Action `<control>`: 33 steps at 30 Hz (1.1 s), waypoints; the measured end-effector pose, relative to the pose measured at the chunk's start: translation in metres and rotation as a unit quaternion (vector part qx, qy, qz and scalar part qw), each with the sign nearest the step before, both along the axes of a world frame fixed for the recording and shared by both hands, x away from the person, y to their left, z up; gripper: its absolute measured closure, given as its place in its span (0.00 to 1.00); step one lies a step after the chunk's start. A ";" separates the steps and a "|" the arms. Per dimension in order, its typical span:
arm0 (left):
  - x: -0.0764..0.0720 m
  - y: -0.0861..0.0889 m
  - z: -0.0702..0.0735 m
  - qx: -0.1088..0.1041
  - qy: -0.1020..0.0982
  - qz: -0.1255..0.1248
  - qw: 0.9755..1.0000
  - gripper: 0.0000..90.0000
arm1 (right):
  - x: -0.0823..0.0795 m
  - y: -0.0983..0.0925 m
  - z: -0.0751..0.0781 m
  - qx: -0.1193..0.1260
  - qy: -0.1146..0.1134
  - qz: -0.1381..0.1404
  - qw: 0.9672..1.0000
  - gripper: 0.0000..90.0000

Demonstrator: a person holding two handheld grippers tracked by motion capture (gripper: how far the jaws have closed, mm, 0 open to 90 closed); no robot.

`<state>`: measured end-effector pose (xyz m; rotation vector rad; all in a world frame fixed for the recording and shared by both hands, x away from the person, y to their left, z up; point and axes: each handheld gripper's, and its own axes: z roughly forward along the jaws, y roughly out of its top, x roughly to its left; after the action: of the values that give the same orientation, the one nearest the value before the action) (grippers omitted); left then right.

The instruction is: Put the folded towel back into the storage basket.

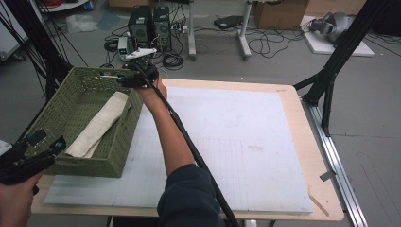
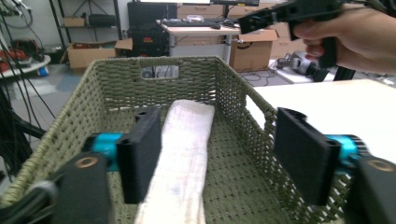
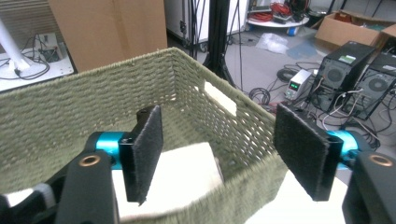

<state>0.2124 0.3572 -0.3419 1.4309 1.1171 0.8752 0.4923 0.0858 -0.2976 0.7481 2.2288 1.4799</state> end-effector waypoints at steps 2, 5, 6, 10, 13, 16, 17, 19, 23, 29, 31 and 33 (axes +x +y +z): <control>0.001 -0.001 0.000 -0.012 0.003 -0.002 1.000 0.27 | -0.005 -0.010 0.000 0.006 0.000 0.004 1.000 0.33; 0.002 -0.003 0.001 -0.025 0.005 -0.004 1.000 0.22 | -0.012 -0.023 0.000 0.004 -0.001 0.009 1.000 0.31; 0.003 -0.004 0.002 -0.027 0.004 -0.004 1.000 0.18 | -0.015 -0.028 -0.001 0.004 -0.002 0.012 1.000 0.30; 0.004 -0.011 0.004 -0.035 0.001 -0.027 0.999 0.18 | -0.025 -0.049 -0.003 0.007 -0.003 0.011 1.000 0.29; 0.006 -0.019 0.005 -0.038 0.000 -0.051 0.998 0.18 | -0.031 -0.064 -0.006 0.003 -0.004 0.008 1.000 0.28; 0.008 -0.026 0.005 -0.031 0.004 -0.064 0.997 0.18 | -0.037 -0.079 -0.009 0.001 -0.002 0.002 1.000 0.27; 0.009 -0.028 0.005 -0.031 0.004 -0.067 0.997 0.18 | -0.039 -0.085 -0.010 0.002 -0.003 0.002 1.000 0.27; 0.010 -0.032 0.005 -0.030 0.005 -0.074 0.997 0.18 | -0.043 -0.095 -0.010 0.006 -0.006 -0.002 1.000 0.25; 0.014 -0.039 0.006 -0.031 0.005 -0.091 0.995 0.18 | -0.053 -0.115 -0.011 0.009 -0.012 -0.011 1.000 0.20; 0.018 -0.052 0.007 -0.024 0.009 -0.112 0.993 0.19 | -0.070 -0.145 -0.012 0.002 -0.015 -0.015 1.000 0.20; 0.019 -0.056 0.008 -0.026 0.010 -0.120 0.992 0.19 | -0.075 -0.155 -0.013 0.002 -0.014 -0.018 1.000 0.20; 0.020 -0.059 0.008 -0.024 0.010 -0.129 0.991 0.19 | -0.081 -0.166 -0.014 0.000 -0.017 -0.021 1.000 0.20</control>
<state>0.2323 0.2979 -0.3339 1.5070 0.9359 0.6484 0.4109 -0.0804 -0.3120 0.7590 2.1738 1.4629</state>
